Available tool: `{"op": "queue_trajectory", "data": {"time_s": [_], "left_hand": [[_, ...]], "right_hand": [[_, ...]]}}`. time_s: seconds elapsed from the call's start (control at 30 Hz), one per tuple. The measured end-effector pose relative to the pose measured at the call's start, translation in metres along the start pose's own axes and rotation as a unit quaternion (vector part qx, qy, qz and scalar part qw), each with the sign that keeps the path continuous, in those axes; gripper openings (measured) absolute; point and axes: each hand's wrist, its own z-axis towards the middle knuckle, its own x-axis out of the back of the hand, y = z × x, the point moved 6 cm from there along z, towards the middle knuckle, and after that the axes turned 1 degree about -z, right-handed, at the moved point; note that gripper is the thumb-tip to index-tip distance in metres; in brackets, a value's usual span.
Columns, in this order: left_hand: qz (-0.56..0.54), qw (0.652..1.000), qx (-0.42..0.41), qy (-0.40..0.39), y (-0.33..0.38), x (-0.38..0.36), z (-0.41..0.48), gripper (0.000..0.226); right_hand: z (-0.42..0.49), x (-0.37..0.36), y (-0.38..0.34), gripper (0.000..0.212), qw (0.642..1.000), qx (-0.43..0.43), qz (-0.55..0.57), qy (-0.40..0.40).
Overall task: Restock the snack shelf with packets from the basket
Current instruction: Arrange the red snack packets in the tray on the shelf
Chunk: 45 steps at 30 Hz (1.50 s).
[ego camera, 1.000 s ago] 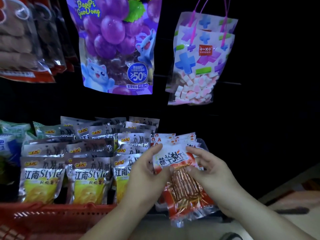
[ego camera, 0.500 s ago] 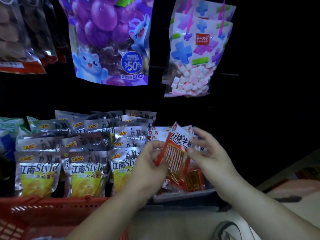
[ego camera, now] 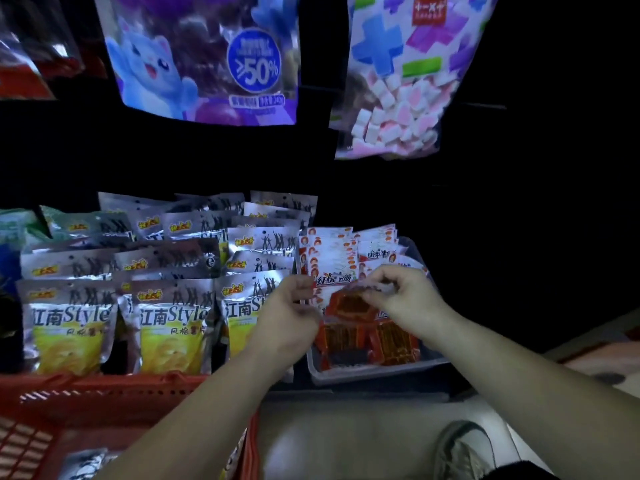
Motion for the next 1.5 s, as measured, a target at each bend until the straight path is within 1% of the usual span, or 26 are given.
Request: {"op": "queue_trajectory", "data": {"time_s": [0.07, 0.13, 0.2, 0.23, 0.3, 0.37, 0.4, 0.47, 0.53, 0.6, 0.67, 0.77, 0.8, 0.83, 0.87, 0.9, 0.93, 0.97, 1.07, 1.13, 1.17, 1.23, 1.3, 1.43, 1.5], "left_hand": [[0.006, 1.0, 0.006, -0.001, -0.01, -0.004, 0.007, 0.042], [0.026, 1.0, 0.002, -0.008, -0.019, -0.006, 0.013, 0.04], [0.05, 0.998, -0.012, -0.02, -0.024, -0.012, 0.014, 0.038], [0.066, 0.997, -0.022, -0.025, -0.024, -0.015, 0.014, 0.037], [0.108, 0.992, -0.05, -0.03, -0.024, -0.019, 0.015, 0.037], [0.145, 0.985, -0.073, -0.061, -0.021, -0.023, 0.011, 0.04], [0.164, 0.98, -0.077, -0.079, -0.021, -0.026, 0.009, 0.042], [0.193, 0.973, -0.085, -0.094, -0.024, -0.028, 0.006, 0.044], [0.21, 0.97, -0.083, -0.094, -0.03, -0.027, 0.007, 0.045], [0.226, 0.966, -0.074, -0.096, -0.035, -0.027, 0.007, 0.045], [0.241, 0.961, -0.067, -0.115, -0.038, -0.031, 0.007, 0.043], [0.263, 0.954, -0.059, -0.132, -0.042, -0.037, 0.008, 0.036], [0.265, 0.952, -0.053, -0.146, -0.042, -0.041, 0.007, 0.036], [0.275, 0.945, -0.047, -0.171, -0.042, -0.045, 0.005, 0.037], [0.294, 0.934, -0.046, -0.199, -0.041, -0.049, 0.002, 0.039], [0.314, 0.923, -0.052, -0.215, -0.04, -0.052, -0.001, 0.04], [0.327, 0.918, -0.057, -0.218, -0.039, -0.052, -0.004, 0.041], [0.333, 0.916, -0.061, -0.216, -0.039, -0.052, -0.005, 0.041], [0.321, 0.922, -0.06, -0.208, -0.044, -0.048, -0.006, 0.04], [0.302, 0.931, -0.06, -0.198, -0.047, -0.044, -0.007, 0.039], [0.289, 0.937, -0.064, -0.185, -0.045, -0.042, -0.007, 0.039], [0.265, 0.949, -0.07, -0.156, -0.043, -0.039, -0.005, 0.037], [0.257, 0.955, -0.069, -0.133, -0.041, -0.036, -0.001, 0.034], [0.256, 0.957, -0.078, -0.109, -0.032, -0.034, 0.009, 0.039], [0.249, 0.96, -0.08, -0.099, -0.031, -0.034, 0.012, 0.04]], "right_hand": [[0.006, -0.017, 0.025, 0.011, 0.999, -0.006, -0.031, -0.03], [0.005, -0.041, 0.054, 0.02, 0.995, -0.039, -0.038, -0.083], [-0.001, -0.057, 0.071, 0.019, 0.991, -0.059, -0.038, -0.115], [-0.003, -0.062, 0.077, 0.016, 0.989, -0.07, -0.026, -0.126], [-0.006, -0.068, 0.081, 0.02, 0.977, -0.121, 0.027, -0.174], [-0.007, -0.071, 0.081, 0.017, 0.956, -0.173, 0.064, -0.229], [-0.007, -0.07, 0.079, 0.014, 0.949, -0.187, 0.072, -0.243], [-0.004, -0.065, 0.079, 0.015, 0.95, -0.194, 0.06, -0.238], [-0.002, -0.062, 0.082, 0.01, 0.952, -0.195, 0.064, -0.225], [-0.003, -0.062, 0.085, 0.019, 0.952, -0.2, 0.075, -0.218], [-0.001, -0.063, 0.089, 0.028, 0.957, -0.192, 0.065, -0.207], [-0.002, -0.063, 0.095, 0.033, 0.957, -0.187, 0.038, -0.217], [-0.002, -0.063, 0.095, 0.031, 0.957, -0.186, 0.037, -0.221], [-0.002, -0.064, 0.095, 0.024, 0.954, -0.187, 0.035, -0.23], [-0.004, -0.066, 0.091, 0.013, 0.951, -0.191, 0.036, -0.242], [-0.006, -0.069, 0.088, 0.016, 0.947, -0.191, 0.035, -0.257], [-0.007, -0.07, 0.086, 0.029, 0.944, -0.193, 0.033, -0.264], [-0.008, -0.072, 0.086, 0.037, 0.941, -0.197, 0.031, -0.275], [-0.009, -0.072, 0.082, 0.036, 0.936, -0.201, 0.033, -0.285], [-0.007, -0.07, 0.083, 0.042, 0.943, -0.193, 0.041, -0.27], [-0.007, -0.069, 0.085, 0.041, 0.944, -0.192, 0.057, -0.263], [-0.007, -0.067, 0.089, 0.027, 0.944, -0.194, 0.078, -0.255], [-0.007, -0.063, 0.094, 0.034, 0.948, -0.191, 0.068, -0.247], [-0.004, -0.052, 0.1, 0.046, 0.961, -0.204, 0.059, -0.175], [0.001, -0.045, 0.098, 0.044, 0.971, -0.191, 0.047, -0.132]]}}
